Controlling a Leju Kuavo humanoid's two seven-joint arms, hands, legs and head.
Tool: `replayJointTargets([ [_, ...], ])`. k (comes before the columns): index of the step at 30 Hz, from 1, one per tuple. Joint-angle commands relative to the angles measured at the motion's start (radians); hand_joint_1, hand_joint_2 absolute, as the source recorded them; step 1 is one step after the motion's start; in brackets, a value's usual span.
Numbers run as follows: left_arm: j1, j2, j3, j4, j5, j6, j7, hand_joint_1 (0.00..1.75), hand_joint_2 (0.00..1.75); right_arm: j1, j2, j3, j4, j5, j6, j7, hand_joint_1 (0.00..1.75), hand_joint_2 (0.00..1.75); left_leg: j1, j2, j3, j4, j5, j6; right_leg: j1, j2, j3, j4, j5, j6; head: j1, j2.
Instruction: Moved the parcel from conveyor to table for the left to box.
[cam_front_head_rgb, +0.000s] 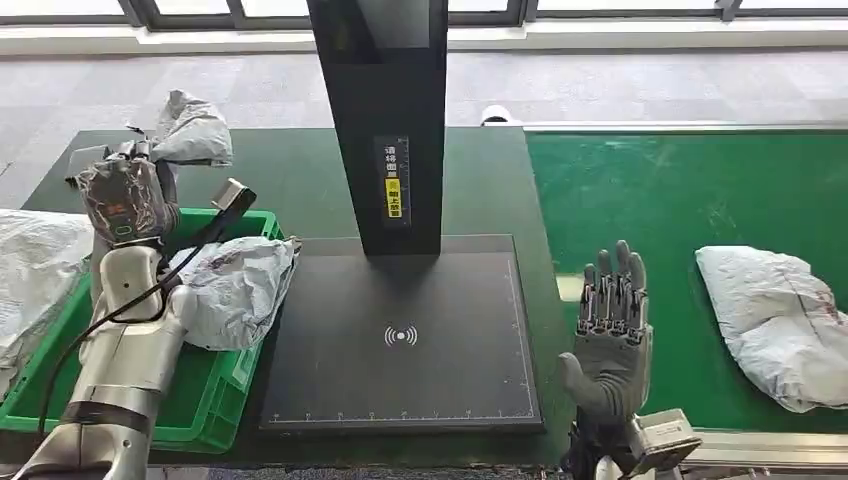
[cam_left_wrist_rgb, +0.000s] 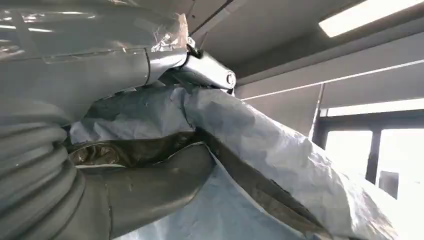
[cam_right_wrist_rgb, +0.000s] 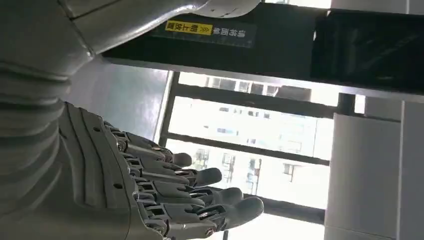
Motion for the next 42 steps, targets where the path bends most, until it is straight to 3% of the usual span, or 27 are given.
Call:
replayJointTargets([
  [1,0.054,-0.104,0.059,-0.117,-0.065,-0.065,-0.108,1.75,1.75,-0.063,-0.024,-0.014,0.113,-0.021,-0.047,0.0,0.0,1.75,0.001,-0.001,0.0,-0.002,0.001,0.001,0.001,-0.001,0.002,-0.003,0.001,0.0,0.0,0.0],
  [7,0.141,-0.123,-0.007,-0.2,-0.04,-0.244,-0.107,1.75,1.75,-0.053,-0.025,-0.003,0.107,-0.023,-0.082,0.0,0.0,1.75,0.0,-0.001,0.0,-0.001,0.0,0.001,0.001,-0.001,0.002,-0.002,0.001,0.0,0.0,0.0],
  [15,0.181,-0.123,-0.017,-0.242,-0.02,-0.269,-0.096,1.75,1.75,-0.036,-0.02,-0.013,0.086,-0.015,-0.074,0.0,0.0,1.75,0.0,-0.002,-0.001,-0.002,0.001,0.001,0.001,-0.003,0.0,-0.003,0.001,0.0,0.0,0.0],
  [16,0.183,-0.122,-0.012,-0.251,-0.013,-0.287,-0.088,1.57,1.75,-0.035,-0.015,-0.018,0.084,-0.009,-0.068,0.0,0.0,1.75,0.001,-0.002,-0.001,-0.001,0.0,0.001,0.001,-0.003,0.0,-0.003,0.001,0.0,0.0,0.0],
  [17,0.188,-0.125,-0.003,-0.256,0.0,-0.289,-0.081,0.1,1.75,-0.031,-0.013,-0.022,0.078,-0.005,-0.063,0.0,0.0,1.75,0.0,-0.003,-0.001,-0.002,0.001,0.002,0.001,-0.004,0.0,-0.003,0.001,0.0,0.0,0.0],
  [18,0.193,-0.124,0.008,-0.26,0.002,-0.288,-0.068,0.0,1.75,-0.028,-0.012,-0.025,0.072,-0.002,-0.056,0.0,0.0,1.75,0.0,-0.002,-0.001,-0.001,0.0,0.001,0.001,-0.003,0.0,-0.002,0.001,0.0,0.0,0.0],
  [19,0.205,-0.124,0.02,-0.27,0.017,-0.28,-0.067,0.0,0.0,-0.024,-0.012,-0.029,0.066,0.002,-0.047,0.001,0.0,1.75,0.0,-0.002,-0.001,-0.002,0.001,0.002,0.001,-0.003,0.0,-0.003,0.001,0.0,0.0,0.0],
  [28,0.3,-0.103,0.121,-0.344,0.084,-0.229,-0.06,0.0,0.0,-0.028,0.008,-0.078,0.055,0.033,0.032,0.0,0.0,1.75,0.0,0.0,0.0,-0.002,0.0,0.001,0.0,-0.001,0.0,-0.002,0.001,0.0,0.0,0.0],
  [39,0.281,-0.086,0.149,-0.266,0.093,-0.233,-0.062,0.0,0.0,-0.032,0.014,-0.088,0.057,0.041,0.04,0.0,0.0,1.75,0.0,-0.001,-0.001,-0.001,0.0,0.001,0.0,-0.002,0.0,-0.001,0.0,0.0,0.0,0.0],
  [42,0.35,-0.138,0.143,-0.45,0.368,0.007,-0.25,0.0,0.0,-0.001,0.006,-0.068,0.051,0.047,-0.034,0.0,0.0,1.75,0.0,-0.002,-0.001,-0.001,0.001,0.001,0.0,-0.003,0.0,-0.002,0.001,0.0,0.0,0.0],
])
